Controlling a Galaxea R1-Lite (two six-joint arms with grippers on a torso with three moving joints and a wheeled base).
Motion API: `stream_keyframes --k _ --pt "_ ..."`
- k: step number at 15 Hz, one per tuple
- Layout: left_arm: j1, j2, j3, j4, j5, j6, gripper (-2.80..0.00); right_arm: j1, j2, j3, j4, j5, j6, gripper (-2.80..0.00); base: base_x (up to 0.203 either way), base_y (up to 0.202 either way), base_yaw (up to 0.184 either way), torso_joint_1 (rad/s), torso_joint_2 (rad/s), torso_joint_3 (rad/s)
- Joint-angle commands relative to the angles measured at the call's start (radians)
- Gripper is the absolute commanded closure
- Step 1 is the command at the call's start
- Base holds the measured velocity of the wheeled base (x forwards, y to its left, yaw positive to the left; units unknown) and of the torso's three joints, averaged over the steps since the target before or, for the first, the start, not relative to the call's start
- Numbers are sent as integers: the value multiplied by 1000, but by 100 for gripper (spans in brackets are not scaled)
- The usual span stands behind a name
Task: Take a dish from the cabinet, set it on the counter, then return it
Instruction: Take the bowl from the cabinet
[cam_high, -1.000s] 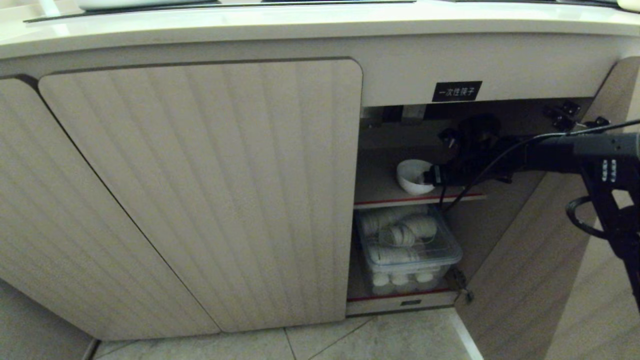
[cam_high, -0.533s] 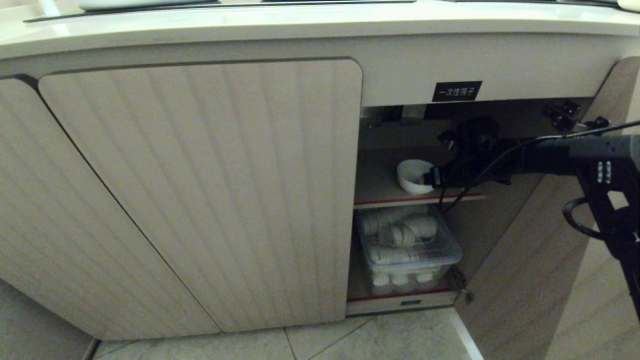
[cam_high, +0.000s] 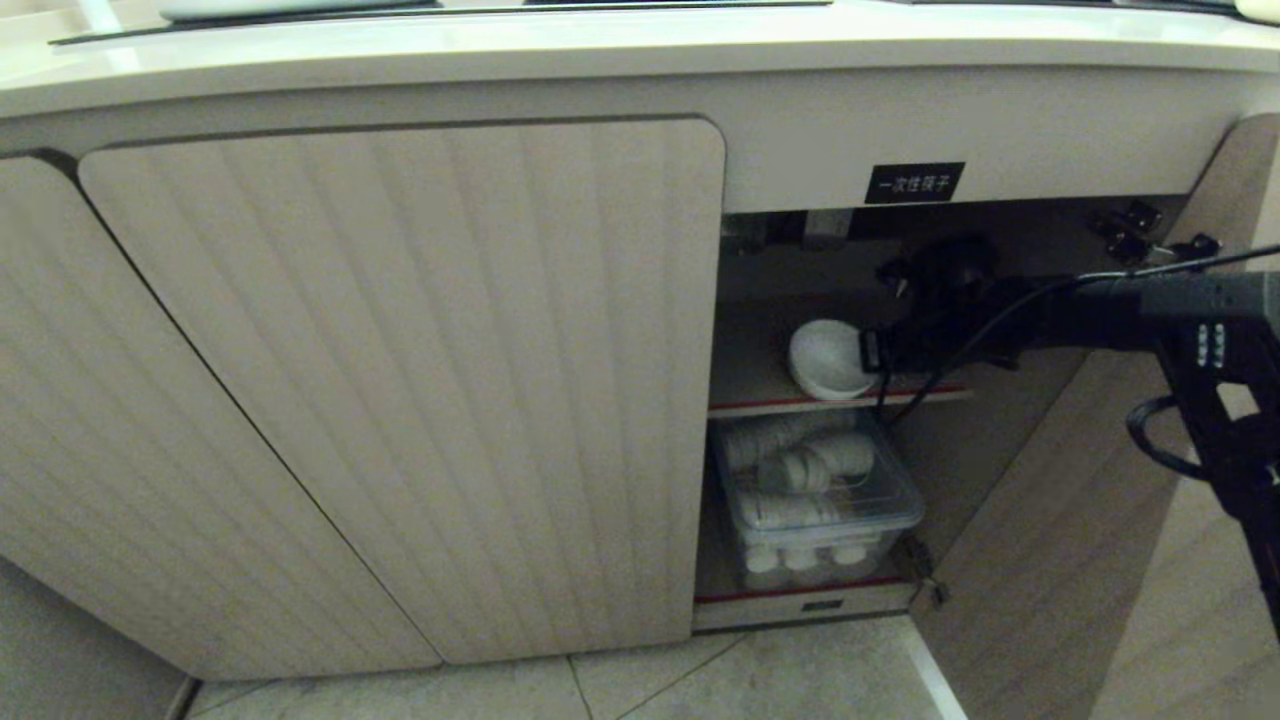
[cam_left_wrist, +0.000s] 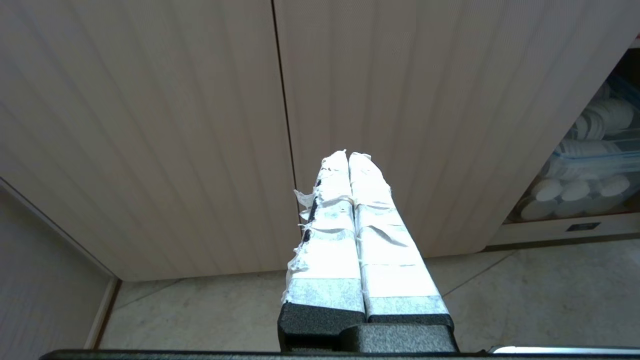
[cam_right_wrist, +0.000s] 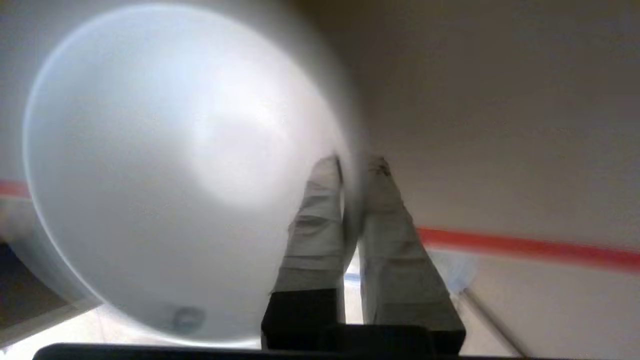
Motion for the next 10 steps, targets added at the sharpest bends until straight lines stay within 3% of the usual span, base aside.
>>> stream_keyframes --k 1,10 --pt "0 0 0 0 0 0 0 1 3 3 7 2 0 0 0 0 0 0 0 0" --pt "0 0 0 0 0 0 0 2 -12 3 30 5 1 0 0 0 0 0 0 0"
